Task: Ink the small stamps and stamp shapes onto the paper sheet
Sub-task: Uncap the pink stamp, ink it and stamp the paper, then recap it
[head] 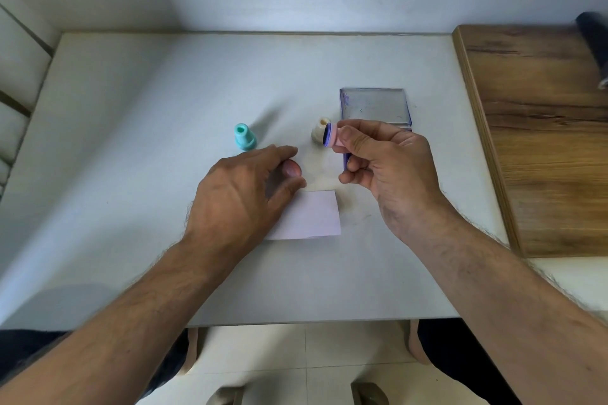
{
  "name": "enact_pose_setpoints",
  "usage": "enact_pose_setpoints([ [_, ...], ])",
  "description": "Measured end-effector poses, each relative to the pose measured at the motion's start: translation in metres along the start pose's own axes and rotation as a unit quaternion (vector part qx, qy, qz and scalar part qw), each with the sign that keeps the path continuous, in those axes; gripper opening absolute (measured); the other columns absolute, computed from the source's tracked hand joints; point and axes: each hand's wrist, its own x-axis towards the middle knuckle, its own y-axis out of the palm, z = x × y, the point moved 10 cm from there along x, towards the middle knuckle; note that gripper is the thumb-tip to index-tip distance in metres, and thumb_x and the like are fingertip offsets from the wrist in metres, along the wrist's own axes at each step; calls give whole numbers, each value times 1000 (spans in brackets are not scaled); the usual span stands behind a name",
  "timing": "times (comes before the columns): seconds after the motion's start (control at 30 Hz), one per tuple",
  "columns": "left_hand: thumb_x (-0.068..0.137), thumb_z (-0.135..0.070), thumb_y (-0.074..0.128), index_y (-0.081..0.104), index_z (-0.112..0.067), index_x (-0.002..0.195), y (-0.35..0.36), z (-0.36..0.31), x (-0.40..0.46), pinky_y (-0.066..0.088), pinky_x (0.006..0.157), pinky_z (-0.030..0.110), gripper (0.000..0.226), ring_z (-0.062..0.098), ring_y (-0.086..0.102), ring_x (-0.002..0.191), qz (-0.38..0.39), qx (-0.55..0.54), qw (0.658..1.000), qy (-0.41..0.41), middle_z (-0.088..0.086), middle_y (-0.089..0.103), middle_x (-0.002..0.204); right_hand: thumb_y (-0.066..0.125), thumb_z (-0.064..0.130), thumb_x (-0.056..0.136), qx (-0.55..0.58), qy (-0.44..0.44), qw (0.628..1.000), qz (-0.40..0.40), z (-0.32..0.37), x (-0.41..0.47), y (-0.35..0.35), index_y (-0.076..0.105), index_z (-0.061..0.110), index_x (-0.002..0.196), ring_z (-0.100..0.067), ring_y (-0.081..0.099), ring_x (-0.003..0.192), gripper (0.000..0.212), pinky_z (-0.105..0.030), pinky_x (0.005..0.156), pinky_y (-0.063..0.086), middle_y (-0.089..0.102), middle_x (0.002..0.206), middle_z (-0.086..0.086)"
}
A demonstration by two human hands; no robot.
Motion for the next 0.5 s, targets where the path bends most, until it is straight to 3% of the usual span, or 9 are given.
enact_pose_setpoints([
  [0.07, 91, -46, 60, 61, -34, 126, 2, 3, 0, 45, 80, 23, 37, 12, 62, 86, 7, -1, 1000, -9, -18, 70, 109, 70, 6, 85, 0, 1, 1000, 5, -1, -1, 1, 74, 2, 96, -14, 48, 52, 12, -28, 52, 52, 70, 69, -4],
  [0.23, 89, -48, 61, 61, -34, 126, 4, 5, 0, 48, 89, 27, 39, 15, 65, 103, 15, -7, 1000, -10, -14, 70, 115, 70, -1, 82, -2, 6, 1000, 16, -3, -3, 6, 73, 4, 98, -13, 49, 50, 16, -29, 53, 53, 67, 64, 3],
  [0.37, 92, -46, 61, 65, -29, 122, -8, -6, 0, 50, 85, 27, 34, 12, 65, 94, -23, -36, 999, 0, -11, 70, 116, 67, -7, 82, 6, 14, 999, 40, -5, -6, 11, 72, 3, 103, -13, 54, 55, 23, -29, 58, 56, 70, 69, 3],
  [0.5, 89, -52, 60, 69, -27, 114, -19, -14, -1, 56, 72, 31, 37, 8, 60, 86, -55, -72, 996, 22, -10, 71, 104, 64, -12, 82, 69, 35, 995, 57, -6, -8, 13, 70, 0, 101, -20, 71, 76, 23, -29, 69, 59, 75, 88, -11],
])
